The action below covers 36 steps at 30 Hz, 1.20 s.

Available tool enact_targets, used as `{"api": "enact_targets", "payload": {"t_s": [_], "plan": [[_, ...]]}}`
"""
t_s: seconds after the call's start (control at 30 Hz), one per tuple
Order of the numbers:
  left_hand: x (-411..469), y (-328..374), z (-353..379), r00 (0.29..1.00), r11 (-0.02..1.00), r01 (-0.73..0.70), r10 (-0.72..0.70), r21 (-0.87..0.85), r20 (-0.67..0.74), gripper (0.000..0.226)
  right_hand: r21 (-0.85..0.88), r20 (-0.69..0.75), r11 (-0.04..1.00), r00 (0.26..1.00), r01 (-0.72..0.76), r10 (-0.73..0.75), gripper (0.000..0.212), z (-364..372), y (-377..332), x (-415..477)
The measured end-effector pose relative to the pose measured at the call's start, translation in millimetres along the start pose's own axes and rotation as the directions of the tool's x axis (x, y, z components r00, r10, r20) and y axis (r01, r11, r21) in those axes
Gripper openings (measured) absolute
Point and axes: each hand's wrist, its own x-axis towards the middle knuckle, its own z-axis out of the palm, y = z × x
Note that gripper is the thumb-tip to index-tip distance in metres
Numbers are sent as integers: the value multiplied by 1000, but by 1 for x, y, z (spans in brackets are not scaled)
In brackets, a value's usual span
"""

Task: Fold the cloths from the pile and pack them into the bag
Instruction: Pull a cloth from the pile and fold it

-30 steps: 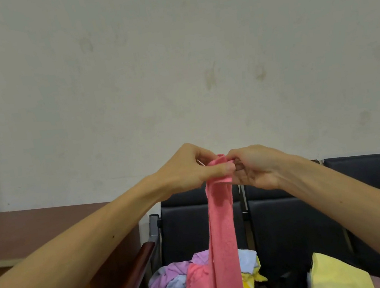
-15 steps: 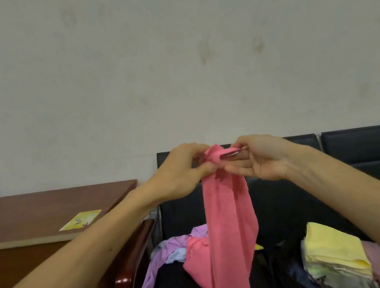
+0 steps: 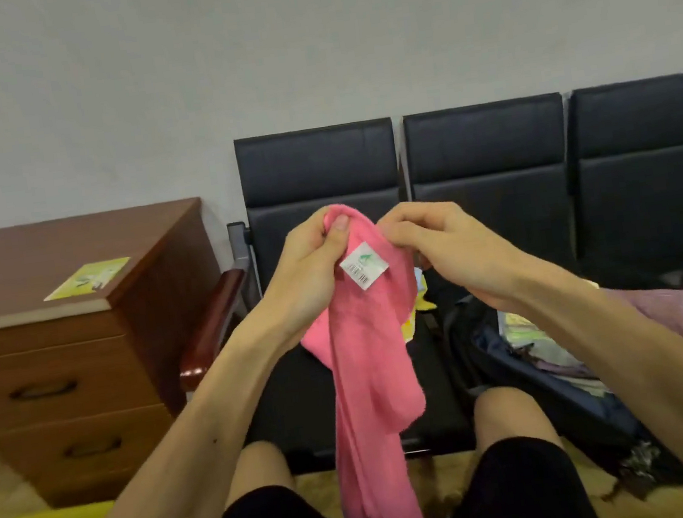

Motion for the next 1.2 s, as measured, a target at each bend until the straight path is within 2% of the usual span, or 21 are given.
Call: {"api": "enact_targets", "payload": {"t_s": [0.07, 0.13, 0.23, 0.27, 0.37, 0.43, 0.53, 0.6, 0.67, 0.73, 0.8, 0.83, 0.87, 0.9, 0.93, 1.03, 1.07, 1.13, 1.2], "plan": [[-3, -6, 2, 999, 1000, 11, -10, 23, -37, 27, 14, 43, 1000, 999, 22, -22, 26, 1, 10, -4], [-6, -11, 3, 997, 999, 23, -21, 26, -72, 26, -56, 125, 998, 992, -13, 20, 23, 2, 28, -4], [-8, -19, 3, 995, 999, 34, -34, -8, -97, 26, -98, 267, 983, 947, -158, 179, 53, 8, 60, -5], [-8, -23, 1, 995, 1000, 31, -31, -5, -93, 27, -103, 298, 978, 932, -182, 205, 57, 10, 68, -6], [-11, -43, -7, 998, 997, 29, -24, 67, -63, 27, -214, 332, 964, 916, -159, 225, 41, -1, 86, -3], [-15, -60, -14, 995, 991, 85, -80, 105, -55, 29, -261, 267, 956, 941, -137, 207, 39, -17, 83, -2], [-16, -84, -20, 971, 978, 201, -193, 47, -144, 33, -53, 31, 992, 993, -116, 118, 39, -36, 77, -2], [-16, -95, -20, 949, 965, 261, -256, 6, -185, 34, 36, -125, 995, 987, -92, 96, 37, -35, 78, -3], [-15, -103, -15, 946, 961, 276, -274, -13, -175, 32, 84, -217, 991, 969, -101, 118, 29, -25, 89, -1], [-17, -107, -7, 951, 962, 270, -274, -41, -141, 31, 167, -173, 972, 966, -164, 193, 26, -7, 106, -6], [-17, -111, 1, 959, 967, 253, -256, -44, -123, 32, 212, 9, 940, 963, -266, 271, 64, 12, 123, -14], [-17, -116, 4, 961, 969, 246, -249, -37, -121, 31, 182, 116, 929, 946, -321, 304, 82, 23, 132, -17], [-17, -119, 5, 965, 972, 233, -234, -25, -116, 31, 151, 195, 917, 921, -369, 338, 93, 34, 140, -20], [-17, -124, 6, 970, 975, 220, -221, -18, -105, 31, 125, 231, 904, 898, -408, 374, 96, 43, 150, -23], [-18, -125, 6, 973, 977, 212, -212, -13, -89, 32, 111, 213, 894, 889, -434, 405, 87, 50, 158, -25], [-15, -133, 3, 974, 977, 214, -213, 8, -73, 33, 173, 76, 872, 889, -457, 451, 20, 58, 176, -21], [-15, -137, 2, 974, 976, 217, -215, 24, -77, 32, 203, 45, 867, 889, -455, 455, 8, 57, 178, -19], [-14, -145, 0, 972, 973, 223, -217, 67, -90, 29, 256, -34, 857, 882, -447, 470, 5, 53, 182, -13], [-13, -151, 1, 969, 966, 235, -224, 111, -99, 29, 327, -141, 854, 873, -404, 467, 14, 50, 185, -6]]}}
